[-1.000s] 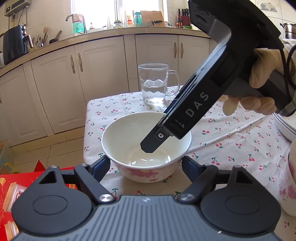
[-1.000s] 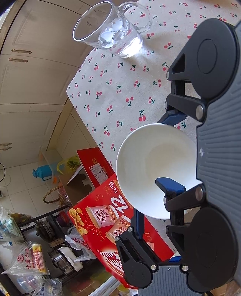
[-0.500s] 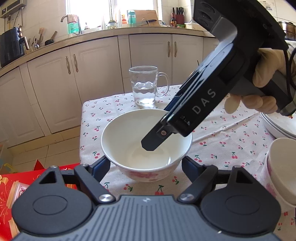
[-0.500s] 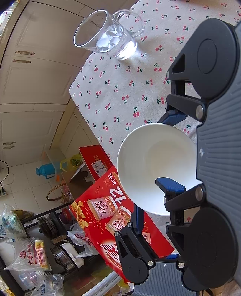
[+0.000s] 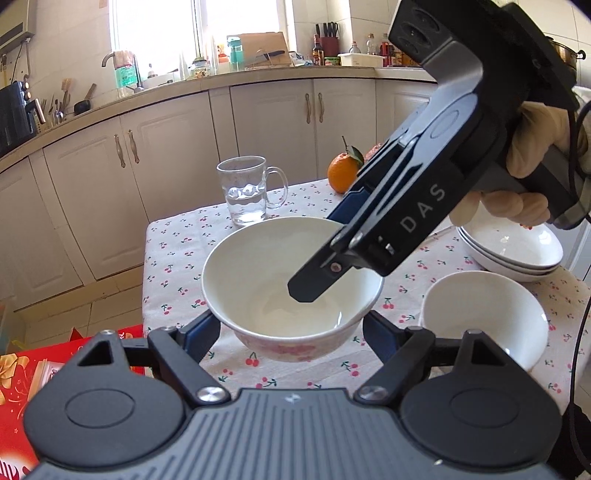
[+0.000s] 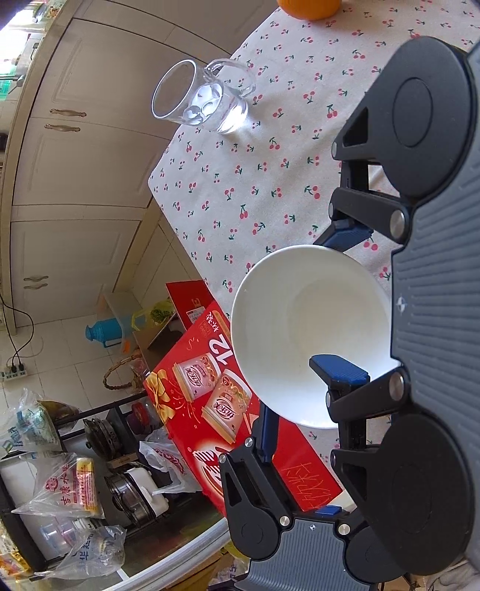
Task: Organize plates and bowls
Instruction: 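Lift the held bowl and carry it toward the nested bowls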
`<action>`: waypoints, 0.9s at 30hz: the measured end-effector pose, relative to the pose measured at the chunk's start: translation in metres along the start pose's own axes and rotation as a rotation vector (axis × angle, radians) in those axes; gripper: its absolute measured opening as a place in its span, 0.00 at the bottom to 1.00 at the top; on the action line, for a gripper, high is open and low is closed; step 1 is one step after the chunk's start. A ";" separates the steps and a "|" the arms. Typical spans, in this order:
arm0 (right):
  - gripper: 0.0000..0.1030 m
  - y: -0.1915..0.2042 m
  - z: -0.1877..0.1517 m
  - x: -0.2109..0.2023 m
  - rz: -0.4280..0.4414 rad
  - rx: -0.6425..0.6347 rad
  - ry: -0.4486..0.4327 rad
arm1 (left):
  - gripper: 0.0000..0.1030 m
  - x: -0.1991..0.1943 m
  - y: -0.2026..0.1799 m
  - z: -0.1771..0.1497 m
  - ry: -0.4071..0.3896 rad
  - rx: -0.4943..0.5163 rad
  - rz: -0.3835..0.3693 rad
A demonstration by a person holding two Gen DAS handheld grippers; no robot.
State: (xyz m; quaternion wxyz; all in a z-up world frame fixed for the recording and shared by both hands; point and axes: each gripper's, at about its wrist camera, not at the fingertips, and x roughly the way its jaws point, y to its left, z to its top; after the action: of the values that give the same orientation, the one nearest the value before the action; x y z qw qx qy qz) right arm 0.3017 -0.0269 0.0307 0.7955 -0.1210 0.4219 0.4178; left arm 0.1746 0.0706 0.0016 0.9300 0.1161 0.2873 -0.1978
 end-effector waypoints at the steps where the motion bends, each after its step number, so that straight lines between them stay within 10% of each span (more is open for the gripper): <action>1: 0.64 0.003 -0.004 -0.006 -0.002 -0.001 -0.004 | 0.81 -0.004 -0.004 0.000 -0.002 0.003 -0.002; 27: 0.64 0.016 -0.121 -0.101 -0.086 0.092 -0.062 | 0.81 -0.023 -0.101 -0.001 0.031 0.076 -0.164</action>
State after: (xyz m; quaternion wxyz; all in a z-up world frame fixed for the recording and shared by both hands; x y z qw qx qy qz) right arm 0.1907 -0.1392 0.0367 0.8302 -0.0894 0.4101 0.3669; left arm 0.1125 -0.0127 0.0043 0.9009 0.1305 0.3026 -0.2825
